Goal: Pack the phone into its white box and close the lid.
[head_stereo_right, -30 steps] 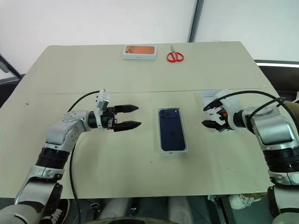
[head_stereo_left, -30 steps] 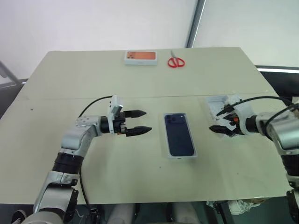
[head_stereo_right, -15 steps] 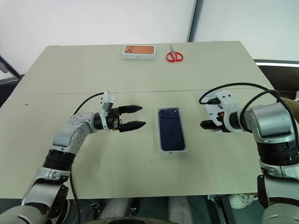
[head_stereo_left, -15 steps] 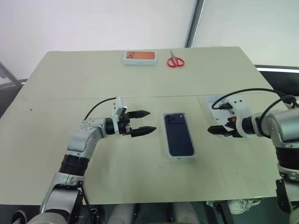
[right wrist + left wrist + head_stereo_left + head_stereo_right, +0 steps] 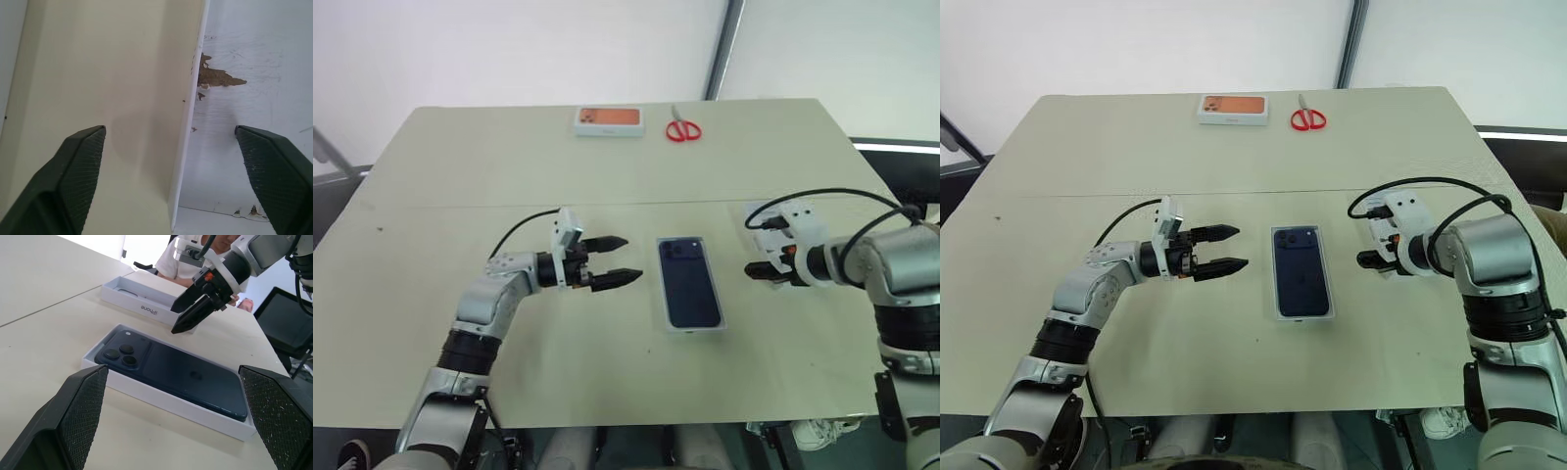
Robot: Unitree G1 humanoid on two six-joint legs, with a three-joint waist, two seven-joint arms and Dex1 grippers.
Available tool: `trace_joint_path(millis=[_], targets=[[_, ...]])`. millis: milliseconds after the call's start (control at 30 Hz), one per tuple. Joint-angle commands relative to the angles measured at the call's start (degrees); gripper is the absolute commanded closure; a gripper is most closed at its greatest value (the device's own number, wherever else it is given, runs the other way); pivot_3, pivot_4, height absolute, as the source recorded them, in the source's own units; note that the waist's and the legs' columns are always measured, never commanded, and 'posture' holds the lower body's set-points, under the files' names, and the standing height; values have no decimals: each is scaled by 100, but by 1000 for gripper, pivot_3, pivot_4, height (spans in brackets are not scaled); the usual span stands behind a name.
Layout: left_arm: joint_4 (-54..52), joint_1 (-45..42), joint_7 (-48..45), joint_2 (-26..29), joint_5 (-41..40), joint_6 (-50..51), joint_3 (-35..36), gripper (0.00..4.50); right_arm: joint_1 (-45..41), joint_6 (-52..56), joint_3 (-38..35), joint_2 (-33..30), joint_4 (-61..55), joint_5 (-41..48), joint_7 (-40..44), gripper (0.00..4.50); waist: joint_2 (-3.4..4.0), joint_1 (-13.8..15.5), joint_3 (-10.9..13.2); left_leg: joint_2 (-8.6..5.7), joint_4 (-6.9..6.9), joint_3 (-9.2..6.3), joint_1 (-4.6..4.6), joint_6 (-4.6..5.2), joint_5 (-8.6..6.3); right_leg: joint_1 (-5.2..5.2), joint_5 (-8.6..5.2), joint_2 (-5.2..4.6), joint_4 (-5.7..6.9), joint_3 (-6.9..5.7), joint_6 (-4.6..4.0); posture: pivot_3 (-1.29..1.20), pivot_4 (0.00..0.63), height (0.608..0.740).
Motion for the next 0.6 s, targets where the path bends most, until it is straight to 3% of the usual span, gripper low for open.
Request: trace_joint_path(millis=[33, 200, 600], targets=[[-165, -30, 35, -14, -44, -4, 42, 0, 77, 35, -99, 89, -151, -112, -255, 1921, 0, -2, 0, 0, 0, 0, 0, 0, 0, 0, 0, 0, 0, 0, 0, 0, 150, 740], [-190, -11, 60, 10, -61, 6, 62, 0, 167, 38, -158, 205, -186, -97, -431, 4463, -1, -5, -1, 1, 0, 0, 1, 0, 0, 2, 0, 2, 0, 0, 0, 0, 150, 740], [-44, -100, 64, 85, -129, 25, 241, 0, -204, 39, -748, 695, -330, 261, -681, 4463, -1, -33, -1, 3, 0, 0, 2, 0, 0, 0, 0, 5, 2, 2, 0, 0, 150, 740]])
